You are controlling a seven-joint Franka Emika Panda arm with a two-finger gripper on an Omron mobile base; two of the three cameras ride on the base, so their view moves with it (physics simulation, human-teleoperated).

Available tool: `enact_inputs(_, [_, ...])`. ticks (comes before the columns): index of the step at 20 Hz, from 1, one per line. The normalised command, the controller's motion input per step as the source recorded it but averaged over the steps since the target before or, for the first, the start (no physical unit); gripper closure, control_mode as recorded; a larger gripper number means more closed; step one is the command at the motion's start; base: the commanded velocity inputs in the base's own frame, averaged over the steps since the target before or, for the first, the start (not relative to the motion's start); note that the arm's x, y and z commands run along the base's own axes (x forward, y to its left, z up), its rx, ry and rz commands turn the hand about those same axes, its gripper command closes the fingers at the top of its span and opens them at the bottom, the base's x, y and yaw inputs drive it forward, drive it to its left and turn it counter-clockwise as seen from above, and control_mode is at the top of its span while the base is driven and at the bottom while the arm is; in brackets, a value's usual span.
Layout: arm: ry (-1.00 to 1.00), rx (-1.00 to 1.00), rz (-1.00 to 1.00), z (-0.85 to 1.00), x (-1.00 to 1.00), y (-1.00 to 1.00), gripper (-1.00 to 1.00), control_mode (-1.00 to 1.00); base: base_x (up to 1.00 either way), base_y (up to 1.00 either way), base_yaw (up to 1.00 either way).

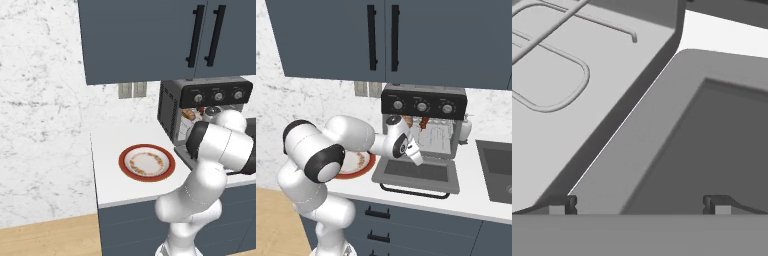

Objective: Pick up the kebab skewer and baguette bread, and place them inside the toaster oven. Close the toaster oven door and start by setting the timer.

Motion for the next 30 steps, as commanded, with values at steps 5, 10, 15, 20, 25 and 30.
enact_inputs(5, [-0.02,0.0,-0.01,0.0,-0.01,0.0,-1.0,-1.0,0.0,0.0,0.0])
enact_inputs(10, [0.0,0.03,0.0,0.14,-0.32,0.0,-1.0,-1.0,0.0,0.0,0.0])
enact_inputs(15, [0.0,0.05,0.03,0.38,-0.67,0.0,-1.0,-1.0,0.0,0.0,0.0])
enact_inputs(20, [0.02,0.02,0.29,0.33,-0.97,0.0,-1.0,-1.0,0.0,0.0,0.0])
enact_inputs(25, [0.05,0.0,0.49,0.05,-0.92,0.09,-1.0,-1.0,0.0,0.0,0.0])
enact_inputs(30, [0.13,0.0,0.52,0.0,-0.65,0.03,-1.0,-1.0,0.0,0.0,0.0])
